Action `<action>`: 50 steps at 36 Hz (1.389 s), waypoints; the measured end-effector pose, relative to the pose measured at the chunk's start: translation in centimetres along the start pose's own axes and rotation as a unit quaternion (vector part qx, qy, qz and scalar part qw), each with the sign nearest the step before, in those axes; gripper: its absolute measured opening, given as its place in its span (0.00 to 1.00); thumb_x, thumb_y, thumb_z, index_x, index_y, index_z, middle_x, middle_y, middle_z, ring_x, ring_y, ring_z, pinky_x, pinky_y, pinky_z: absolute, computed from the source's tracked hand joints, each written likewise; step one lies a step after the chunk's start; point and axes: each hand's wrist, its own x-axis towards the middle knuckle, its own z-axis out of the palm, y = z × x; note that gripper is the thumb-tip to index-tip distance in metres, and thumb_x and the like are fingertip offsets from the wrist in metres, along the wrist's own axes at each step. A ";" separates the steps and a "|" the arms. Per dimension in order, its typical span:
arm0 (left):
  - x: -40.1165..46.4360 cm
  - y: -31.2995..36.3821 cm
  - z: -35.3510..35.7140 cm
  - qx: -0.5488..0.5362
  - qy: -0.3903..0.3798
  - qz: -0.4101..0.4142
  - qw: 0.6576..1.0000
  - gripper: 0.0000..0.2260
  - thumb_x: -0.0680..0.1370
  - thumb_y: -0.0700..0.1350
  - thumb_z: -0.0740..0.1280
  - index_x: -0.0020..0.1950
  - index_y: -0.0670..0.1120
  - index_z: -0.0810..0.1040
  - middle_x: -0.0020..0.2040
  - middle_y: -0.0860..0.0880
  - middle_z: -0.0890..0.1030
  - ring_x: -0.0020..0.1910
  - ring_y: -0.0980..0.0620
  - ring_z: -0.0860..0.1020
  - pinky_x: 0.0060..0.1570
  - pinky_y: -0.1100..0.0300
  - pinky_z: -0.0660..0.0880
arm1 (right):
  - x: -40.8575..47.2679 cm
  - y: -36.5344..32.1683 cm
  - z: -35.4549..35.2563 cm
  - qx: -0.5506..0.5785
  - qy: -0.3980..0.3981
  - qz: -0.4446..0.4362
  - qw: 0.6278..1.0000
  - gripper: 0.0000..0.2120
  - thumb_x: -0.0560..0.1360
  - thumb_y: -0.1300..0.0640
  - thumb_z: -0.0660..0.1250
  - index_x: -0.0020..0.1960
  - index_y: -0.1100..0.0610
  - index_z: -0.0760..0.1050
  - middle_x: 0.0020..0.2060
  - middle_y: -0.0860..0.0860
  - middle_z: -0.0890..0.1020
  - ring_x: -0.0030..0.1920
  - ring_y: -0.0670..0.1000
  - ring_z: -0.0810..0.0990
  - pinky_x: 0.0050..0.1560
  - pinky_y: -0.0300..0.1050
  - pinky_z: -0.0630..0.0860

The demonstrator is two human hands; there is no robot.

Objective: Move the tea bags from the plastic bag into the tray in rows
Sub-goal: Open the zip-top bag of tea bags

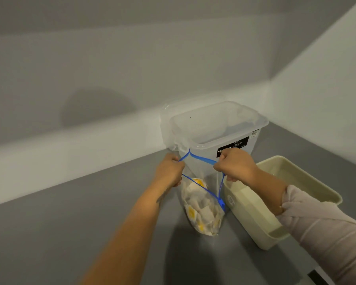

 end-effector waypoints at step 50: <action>0.9 -5.9 1.9 -0.635 -0.061 -0.088 0.765 0.14 0.83 0.45 0.53 0.48 0.42 0.76 0.38 0.50 0.82 0.39 0.55 0.82 0.51 0.58 0.78 | 3.6 -0.3 3.3 0.186 -0.143 0.121 0.965 0.19 0.70 0.44 0.73 0.45 0.61 0.77 0.41 0.55 0.79 0.38 0.51 0.76 0.39 0.44 0.74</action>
